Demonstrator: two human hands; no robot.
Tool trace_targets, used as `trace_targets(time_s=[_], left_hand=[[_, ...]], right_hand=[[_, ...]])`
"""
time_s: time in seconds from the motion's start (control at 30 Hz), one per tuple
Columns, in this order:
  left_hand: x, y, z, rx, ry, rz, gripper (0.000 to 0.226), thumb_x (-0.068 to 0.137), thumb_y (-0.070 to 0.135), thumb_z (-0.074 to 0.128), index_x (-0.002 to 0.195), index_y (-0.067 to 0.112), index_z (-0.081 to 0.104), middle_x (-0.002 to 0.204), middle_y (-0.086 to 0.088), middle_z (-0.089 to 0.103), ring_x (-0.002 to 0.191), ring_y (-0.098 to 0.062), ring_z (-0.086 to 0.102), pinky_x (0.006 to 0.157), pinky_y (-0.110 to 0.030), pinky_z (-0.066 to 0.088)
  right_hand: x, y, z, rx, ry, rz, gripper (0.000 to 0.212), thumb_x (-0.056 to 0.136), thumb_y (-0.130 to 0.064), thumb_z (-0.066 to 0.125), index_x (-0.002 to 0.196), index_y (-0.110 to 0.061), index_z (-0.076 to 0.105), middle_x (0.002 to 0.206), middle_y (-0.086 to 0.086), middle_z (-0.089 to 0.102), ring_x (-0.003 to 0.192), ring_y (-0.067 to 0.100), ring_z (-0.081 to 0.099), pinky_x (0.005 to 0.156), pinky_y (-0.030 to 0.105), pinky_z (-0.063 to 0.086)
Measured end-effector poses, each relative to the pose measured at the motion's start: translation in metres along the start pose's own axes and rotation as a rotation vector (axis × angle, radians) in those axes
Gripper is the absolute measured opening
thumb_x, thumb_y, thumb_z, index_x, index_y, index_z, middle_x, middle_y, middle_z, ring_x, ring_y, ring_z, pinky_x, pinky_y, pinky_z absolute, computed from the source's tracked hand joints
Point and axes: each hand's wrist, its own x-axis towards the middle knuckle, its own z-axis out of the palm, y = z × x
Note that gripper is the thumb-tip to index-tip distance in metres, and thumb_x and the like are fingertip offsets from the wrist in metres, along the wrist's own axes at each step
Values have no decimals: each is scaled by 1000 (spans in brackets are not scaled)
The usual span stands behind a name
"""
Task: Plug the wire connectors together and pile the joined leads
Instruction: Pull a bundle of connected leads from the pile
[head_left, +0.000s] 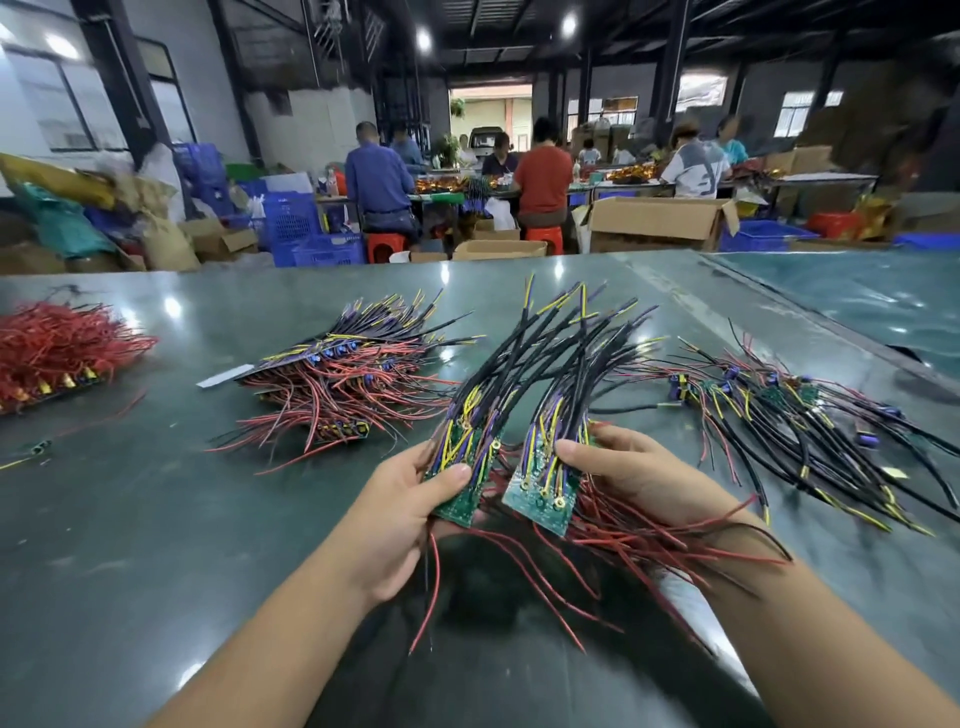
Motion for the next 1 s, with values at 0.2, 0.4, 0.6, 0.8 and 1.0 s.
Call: trace_targets(time_s=[0.2, 0.4, 0.6, 0.8, 1.0], left_hand=[[7, 16, -25, -12, 194, 114, 22, 92, -4, 47, 107, 6, 61, 86, -2, 71, 71, -13, 66, 60, -27, 58], [23, 57, -44, -97, 361, 282, 19, 96, -2, 42, 98, 10, 57, 75, 0, 72, 63, -14, 70, 53, -22, 56], [85, 121, -64, 230, 562, 79, 25, 99, 27, 48, 118, 10, 52, 115, -12, 60, 87, -21, 66, 65, -25, 56], [66, 83, -28, 963, 627, 308, 40, 89, 15, 60, 128, 10, 52, 122, -16, 58, 115, -28, 52, 106, -40, 37], [17, 11, 34, 458, -125, 45, 16, 94, 22, 54, 108, 24, 63, 103, 15, 70, 95, 8, 61, 73, -4, 43]], right_hand=[[-10, -14, -20, 270, -49, -104, 23, 86, -2, 52, 107, 0, 62, 82, 14, 72, 60, 20, 70, 52, 24, 55], [-9, -14, -24, 290, 0, -95, 21, 87, 2, 53, 106, 0, 63, 89, 17, 72, 66, 24, 71, 55, 30, 57], [-2, -5, -14, 198, -9, -66, 37, 76, -5, 63, 112, 2, 63, 108, 25, 66, 89, 33, 65, 91, 49, 51], [6, 2, -4, 3, 16, -226, 23, 86, -3, 60, 108, 3, 65, 103, 13, 70, 89, 17, 65, 86, 27, 54], [6, 7, 11, -313, 80, -433, 18, 88, -4, 63, 106, -4, 65, 105, 7, 71, 96, 15, 65, 93, 33, 49]])
